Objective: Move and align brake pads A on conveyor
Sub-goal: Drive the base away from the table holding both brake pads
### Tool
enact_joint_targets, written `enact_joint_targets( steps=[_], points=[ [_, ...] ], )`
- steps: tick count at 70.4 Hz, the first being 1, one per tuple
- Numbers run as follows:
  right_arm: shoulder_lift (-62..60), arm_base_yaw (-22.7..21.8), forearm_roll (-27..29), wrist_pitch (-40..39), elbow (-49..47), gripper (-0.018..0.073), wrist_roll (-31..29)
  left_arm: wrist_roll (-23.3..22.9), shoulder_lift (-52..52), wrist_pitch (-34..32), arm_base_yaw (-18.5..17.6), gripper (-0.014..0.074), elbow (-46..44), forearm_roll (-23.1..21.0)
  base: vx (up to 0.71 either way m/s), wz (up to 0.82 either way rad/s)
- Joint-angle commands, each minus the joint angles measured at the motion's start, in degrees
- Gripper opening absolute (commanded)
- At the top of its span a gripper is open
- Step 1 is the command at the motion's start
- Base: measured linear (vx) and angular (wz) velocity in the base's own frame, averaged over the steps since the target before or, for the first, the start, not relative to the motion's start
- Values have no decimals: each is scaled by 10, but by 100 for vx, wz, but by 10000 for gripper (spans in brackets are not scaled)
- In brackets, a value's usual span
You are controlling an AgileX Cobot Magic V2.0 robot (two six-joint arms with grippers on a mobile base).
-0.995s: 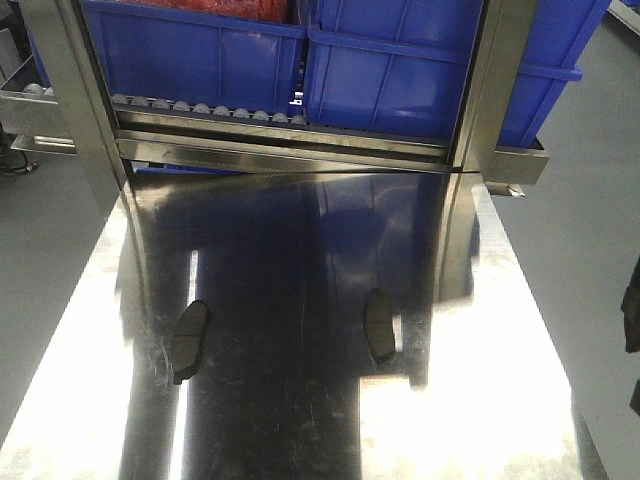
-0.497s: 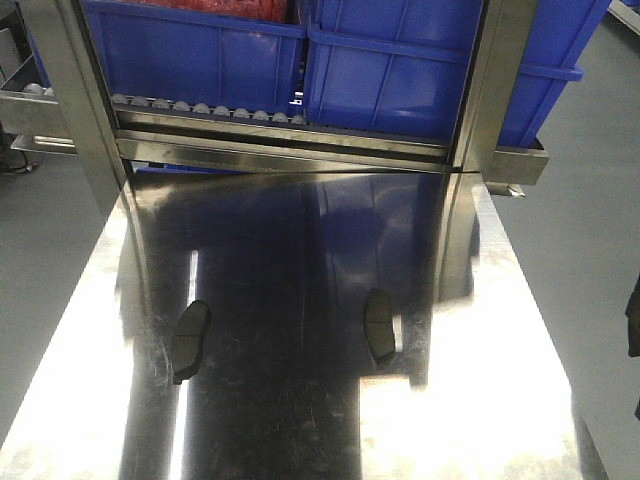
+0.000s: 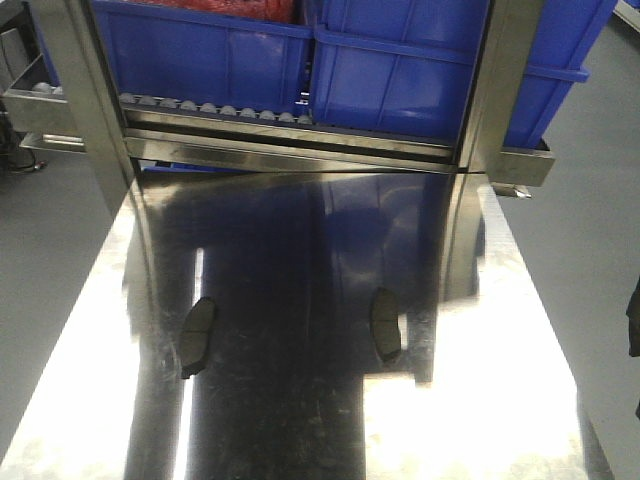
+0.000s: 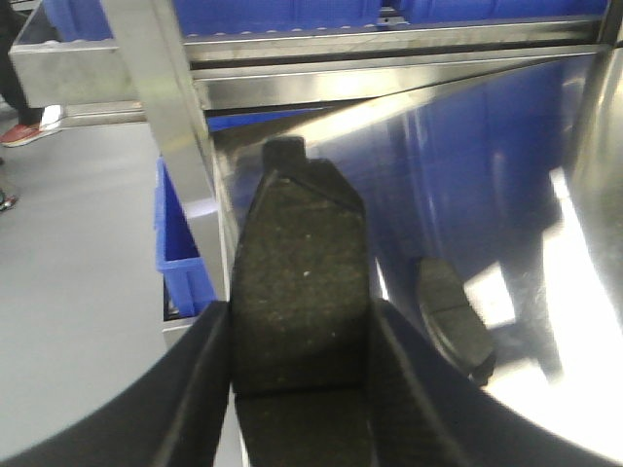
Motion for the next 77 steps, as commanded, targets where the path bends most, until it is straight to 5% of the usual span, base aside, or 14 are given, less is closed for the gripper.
enact_joint_targets(
  steps=[1, 77],
  points=[
    [2, 0, -2, -51, -17, -5, -7, -1, 2, -56, -1, -6, -16, -4, -3, 13],
    [2, 0, -2, -53, -17, -5, -7, -1, 1, -56, -1, -6, -16, -4, -17, 66]
  ],
)
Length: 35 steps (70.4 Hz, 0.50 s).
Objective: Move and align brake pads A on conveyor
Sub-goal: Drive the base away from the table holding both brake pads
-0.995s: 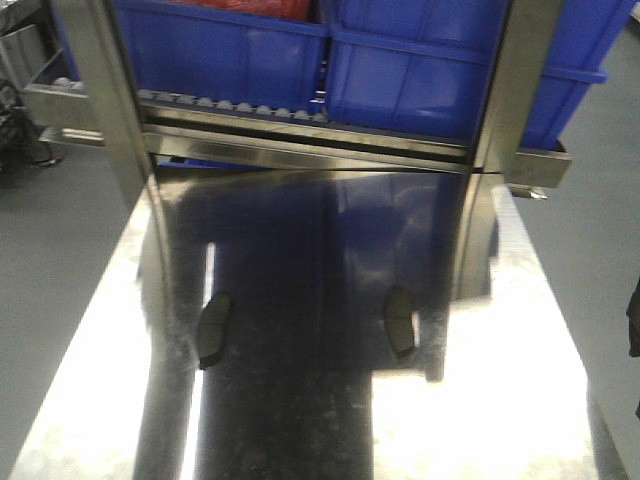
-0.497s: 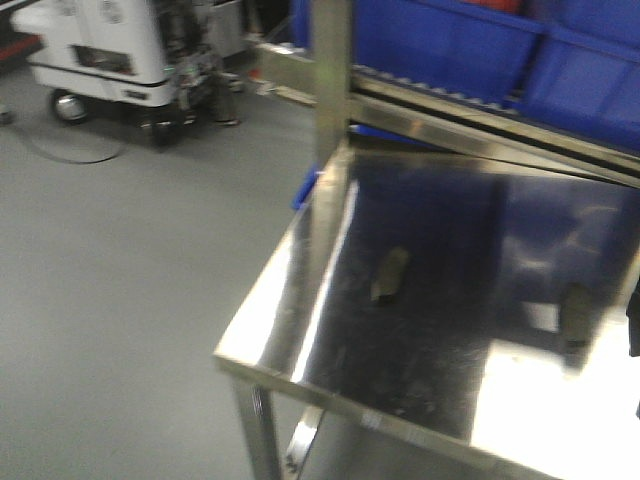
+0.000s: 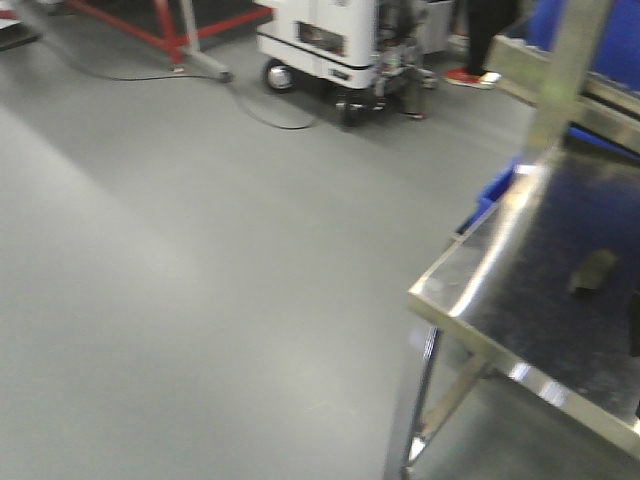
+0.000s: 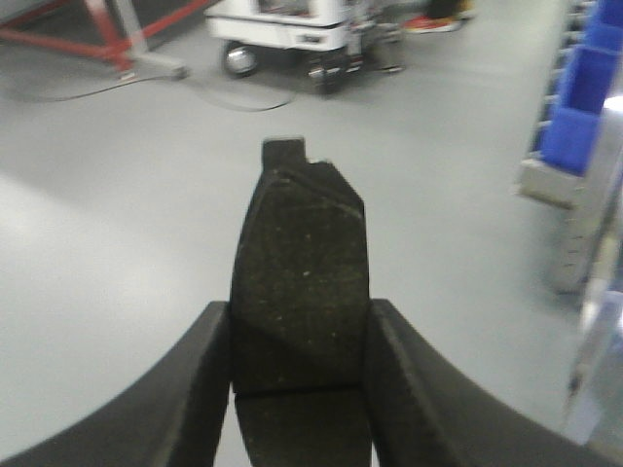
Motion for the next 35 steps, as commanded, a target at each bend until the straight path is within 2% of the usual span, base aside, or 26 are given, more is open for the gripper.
enact_joint_targets(
  steps=[1, 35],
  points=[
    [2, 0, -2, -54, -17, -5, -6, -1, 1, -55, -1, -6, -16, -4, -21, 77],
    [2, 0, -2, -53, -17, -5, -6, -1, 1, -55, -1, -6, -16, -4, -18, 85]
  ],
)
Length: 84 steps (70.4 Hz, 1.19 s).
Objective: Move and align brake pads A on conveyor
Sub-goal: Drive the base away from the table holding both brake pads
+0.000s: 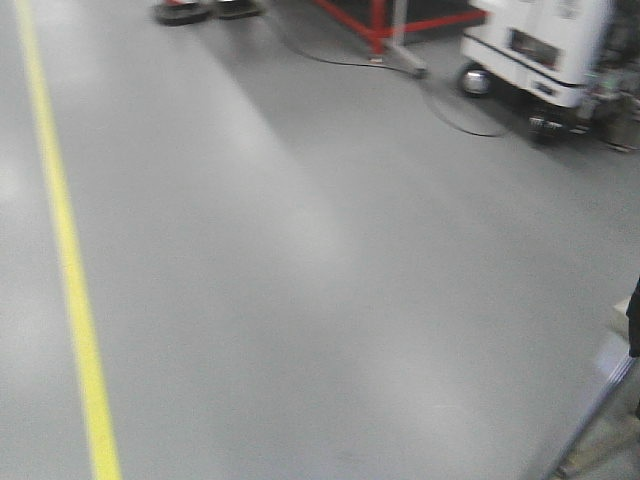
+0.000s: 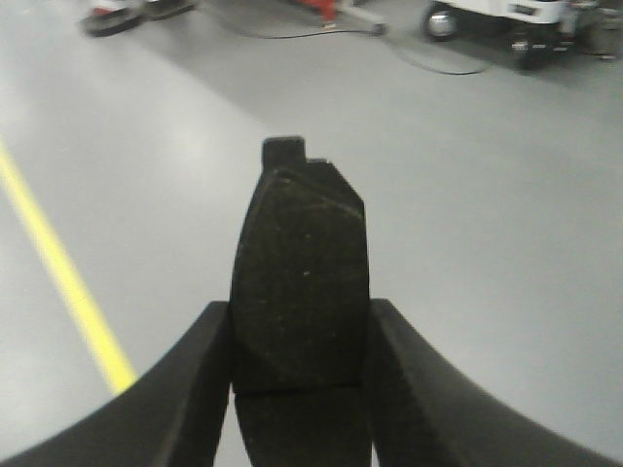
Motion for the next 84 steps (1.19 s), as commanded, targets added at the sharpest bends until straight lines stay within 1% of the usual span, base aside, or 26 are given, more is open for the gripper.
enact_joint_targets(
  steps=[1, 22, 39, 60, 84],
  points=[
    [2, 0, -2, -53, -17, -5, -6, -1, 1, -55, -1, -6, -16, -4, -12, 100],
    [2, 0, -2, -53, -17, -5, -6, -1, 1, -55, -1, -6, -16, -4, -9, 96],
    [2, 0, -2, -53, -17, -5, -6, -1, 1, -55, -1, -6, -16, -4, -2, 58],
    [2, 0, -2, -53, -17, -5, -6, -1, 1, -55, -1, -6, -16, -4, 12, 25],
    [2, 0, -2, -53, -17, -5, -6, -1, 1, -55, -1, -6, -16, -4, 28, 2]
  ],
)
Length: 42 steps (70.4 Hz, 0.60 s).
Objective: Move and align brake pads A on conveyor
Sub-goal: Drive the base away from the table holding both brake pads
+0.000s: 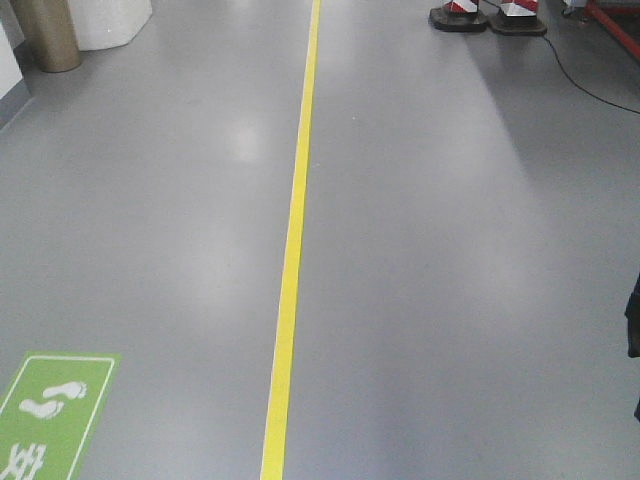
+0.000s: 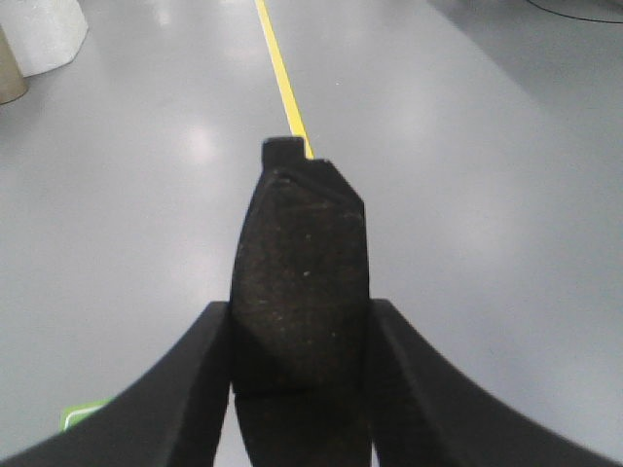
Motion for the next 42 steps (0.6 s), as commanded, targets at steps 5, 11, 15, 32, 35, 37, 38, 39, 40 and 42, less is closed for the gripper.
enact_joint_targets(
  steps=[5, 11, 15, 32, 35, 37, 38, 39, 40, 42],
  points=[
    [2, 0, -2, -53, -17, -5, -5, -1, 2, -55, -1, -6, -16, -4, 41, -7],
    [2, 0, -2, -53, -17, -5, -5, -1, 2, -55, -1, -6, -16, -4, 45, -9],
    [2, 0, -2, -53, -17, -5, -5, -1, 2, -55, -1, -6, -16, -4, 48, -9],
    [2, 0, -2, -53, -17, -5, -6, -1, 2, -56, -1, -6, -16, -4, 54, -8],
    [2, 0, -2, -53, -17, -5, -6, -1, 2, -56, -1, -6, -16, -4, 57, -7],
    [2, 0, -2, -53, -17, -5, -6, -1, 2, -56, -1, -6, -16, -4, 57, -7],
    [2, 0, -2, -53, -17, -5, -6, -1, 2, -56, -1, -6, -16, -4, 58, -6],
    [2, 0, -2, -53, -17, -5, -6, -1, 2, -56, -1, -6, -16, -4, 58, -6],
    [2, 0, -2, -53, -17, -5, -6, -1, 2, -56, -1, -6, -16, -4, 58, -5],
    [2, 0, -2, -53, -17, -5, -6, -1, 2, -56, -1, -6, -16, -4, 58, -5]
  ],
)
